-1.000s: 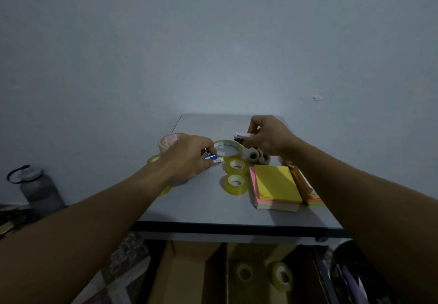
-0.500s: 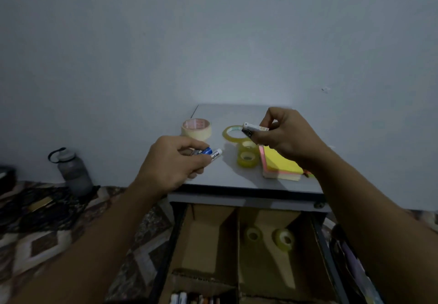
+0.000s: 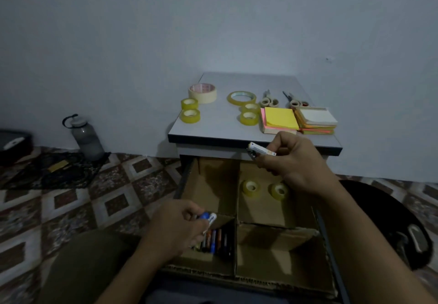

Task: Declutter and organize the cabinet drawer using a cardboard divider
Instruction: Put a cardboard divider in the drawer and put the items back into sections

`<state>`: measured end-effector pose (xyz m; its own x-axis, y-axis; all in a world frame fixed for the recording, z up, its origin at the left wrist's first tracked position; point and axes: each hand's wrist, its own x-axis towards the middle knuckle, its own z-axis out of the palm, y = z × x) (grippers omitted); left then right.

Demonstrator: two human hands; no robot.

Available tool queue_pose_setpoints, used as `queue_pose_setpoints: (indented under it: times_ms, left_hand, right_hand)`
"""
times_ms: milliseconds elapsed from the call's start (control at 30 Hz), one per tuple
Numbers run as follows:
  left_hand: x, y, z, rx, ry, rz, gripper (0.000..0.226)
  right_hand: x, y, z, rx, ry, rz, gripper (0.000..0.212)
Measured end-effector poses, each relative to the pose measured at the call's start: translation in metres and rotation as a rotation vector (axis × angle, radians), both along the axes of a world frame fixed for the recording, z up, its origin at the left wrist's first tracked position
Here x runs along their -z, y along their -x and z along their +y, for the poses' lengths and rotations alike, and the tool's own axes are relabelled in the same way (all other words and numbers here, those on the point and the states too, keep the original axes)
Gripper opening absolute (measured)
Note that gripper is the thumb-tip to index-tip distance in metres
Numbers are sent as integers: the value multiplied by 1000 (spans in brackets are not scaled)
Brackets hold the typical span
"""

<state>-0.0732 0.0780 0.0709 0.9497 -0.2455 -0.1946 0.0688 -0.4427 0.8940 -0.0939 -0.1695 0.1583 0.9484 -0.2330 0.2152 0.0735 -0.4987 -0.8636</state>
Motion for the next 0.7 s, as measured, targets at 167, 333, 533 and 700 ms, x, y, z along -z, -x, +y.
queue_pose_setpoints:
  times_ms: [167,333,533,700]
  left_hand:
    - [30,-1,-6,9,-97,95,12]
    - [49,-8,-20,31,-271,-36,19]
    - [49,-5,-27,131,-508,-224,23]
    - [52,-9,-24,202,-427,-182,15]
  right_hand:
    - [14,14,4,-8,7,33,21]
    - [23,15,14,-8,-53,67,18]
    - [34,14,21,-14,-68,90,18]
    - [39,16,23,-16,-80,100,17]
